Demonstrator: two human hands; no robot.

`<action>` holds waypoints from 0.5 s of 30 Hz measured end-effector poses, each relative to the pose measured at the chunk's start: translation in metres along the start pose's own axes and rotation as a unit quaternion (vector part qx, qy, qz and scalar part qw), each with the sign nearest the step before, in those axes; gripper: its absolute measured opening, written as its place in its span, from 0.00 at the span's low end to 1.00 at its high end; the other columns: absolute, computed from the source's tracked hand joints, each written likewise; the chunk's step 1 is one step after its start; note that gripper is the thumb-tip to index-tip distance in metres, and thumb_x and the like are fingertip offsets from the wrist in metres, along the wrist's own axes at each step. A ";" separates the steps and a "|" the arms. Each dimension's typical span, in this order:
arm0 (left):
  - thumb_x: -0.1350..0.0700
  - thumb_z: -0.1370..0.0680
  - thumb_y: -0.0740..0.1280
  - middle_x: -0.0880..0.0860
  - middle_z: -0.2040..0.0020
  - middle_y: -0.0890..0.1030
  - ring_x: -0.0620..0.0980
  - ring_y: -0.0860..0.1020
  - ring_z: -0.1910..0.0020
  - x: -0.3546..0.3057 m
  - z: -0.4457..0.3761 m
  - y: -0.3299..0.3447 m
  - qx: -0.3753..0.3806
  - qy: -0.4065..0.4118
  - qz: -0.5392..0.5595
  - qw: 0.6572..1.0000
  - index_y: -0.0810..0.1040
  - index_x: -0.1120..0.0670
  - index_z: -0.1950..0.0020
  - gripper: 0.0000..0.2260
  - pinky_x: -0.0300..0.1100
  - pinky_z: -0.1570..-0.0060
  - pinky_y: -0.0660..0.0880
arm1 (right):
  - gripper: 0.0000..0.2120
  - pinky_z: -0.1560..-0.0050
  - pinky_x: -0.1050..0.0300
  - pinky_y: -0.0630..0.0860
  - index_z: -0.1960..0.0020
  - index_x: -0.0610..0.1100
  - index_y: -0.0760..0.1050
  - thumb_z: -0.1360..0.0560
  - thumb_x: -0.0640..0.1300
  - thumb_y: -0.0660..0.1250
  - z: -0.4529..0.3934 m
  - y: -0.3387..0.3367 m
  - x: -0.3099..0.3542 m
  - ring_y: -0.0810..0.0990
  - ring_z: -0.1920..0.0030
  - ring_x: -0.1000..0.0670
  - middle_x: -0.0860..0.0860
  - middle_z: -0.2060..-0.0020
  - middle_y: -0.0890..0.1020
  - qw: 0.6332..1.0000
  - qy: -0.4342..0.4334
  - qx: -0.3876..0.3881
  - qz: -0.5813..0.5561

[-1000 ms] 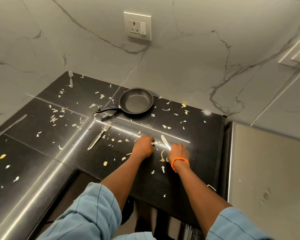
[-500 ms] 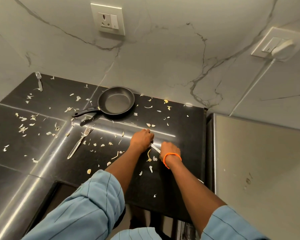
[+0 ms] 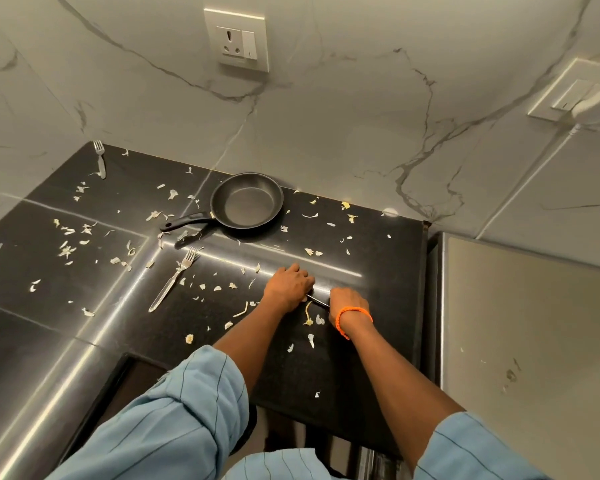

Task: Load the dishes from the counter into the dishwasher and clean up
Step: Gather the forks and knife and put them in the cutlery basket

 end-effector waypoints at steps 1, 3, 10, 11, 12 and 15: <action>0.51 0.19 0.67 0.51 0.39 0.77 0.53 0.71 0.37 -0.001 0.001 0.001 -0.003 0.003 0.010 1.000 0.75 0.50 0.37 0.11 0.48 0.43 0.70 | 0.14 0.43 0.47 0.76 0.37 0.44 0.76 0.23 0.40 0.64 0.000 0.000 0.000 0.78 0.40 0.41 0.43 0.40 0.80 1.000 -0.008 0.000 -0.006; 0.53 0.20 0.67 0.52 0.41 0.78 0.54 0.73 0.39 -0.001 0.005 0.001 -0.012 0.009 0.042 0.999 0.75 0.51 0.41 0.08 0.47 0.45 0.69 | 0.12 0.44 0.48 0.76 0.39 0.46 0.75 0.22 0.39 0.63 0.000 -0.003 0.001 0.79 0.42 0.41 0.43 0.41 0.80 0.999 -0.026 0.000 -0.024; 0.59 0.23 0.70 0.53 0.48 0.78 0.54 0.76 0.45 0.008 0.030 -0.007 -0.107 -0.024 0.156 0.982 0.77 0.51 0.46 0.07 0.45 0.50 0.68 | 0.04 0.58 0.55 0.74 0.49 0.49 0.79 0.22 0.46 0.65 0.001 -0.010 0.017 0.80 0.57 0.46 0.48 0.55 0.82 0.991 -0.087 -0.011 -0.102; 0.59 0.23 0.70 0.53 0.47 0.79 0.55 0.76 0.45 0.011 0.036 -0.011 -0.118 -0.039 0.169 0.978 0.78 0.52 0.46 0.07 0.45 0.48 0.69 | 0.05 0.58 0.55 0.73 0.48 0.50 0.79 0.21 0.47 0.65 0.001 -0.010 0.022 0.79 0.57 0.46 0.48 0.56 0.81 0.988 -0.100 -0.016 -0.113; 0.58 0.23 0.70 0.54 0.47 0.79 0.55 0.76 0.45 0.017 0.044 -0.015 -0.127 -0.059 0.181 0.973 0.78 0.53 0.46 0.07 0.46 0.47 0.70 | 0.06 0.58 0.55 0.73 0.48 0.50 0.80 0.21 0.48 0.65 0.001 -0.011 0.032 0.79 0.56 0.46 0.48 0.56 0.81 0.986 -0.115 -0.019 -0.119; 0.55 0.24 0.73 0.54 0.48 0.79 0.55 0.76 0.46 0.047 0.073 -0.018 -0.151 -0.132 0.208 0.957 0.79 0.53 0.46 0.08 0.47 0.47 0.71 | 0.07 0.58 0.52 0.75 0.50 0.50 0.81 0.21 0.46 0.64 0.001 -0.010 0.067 0.79 0.57 0.44 0.46 0.57 0.82 0.978 -0.158 -0.030 -0.130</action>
Point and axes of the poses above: each hand's wrist, its own z-axis away from the middle knuckle, its own y-axis out of the palm, x = y × z, the point moved 4 cm from there along -z, towards the middle knuckle
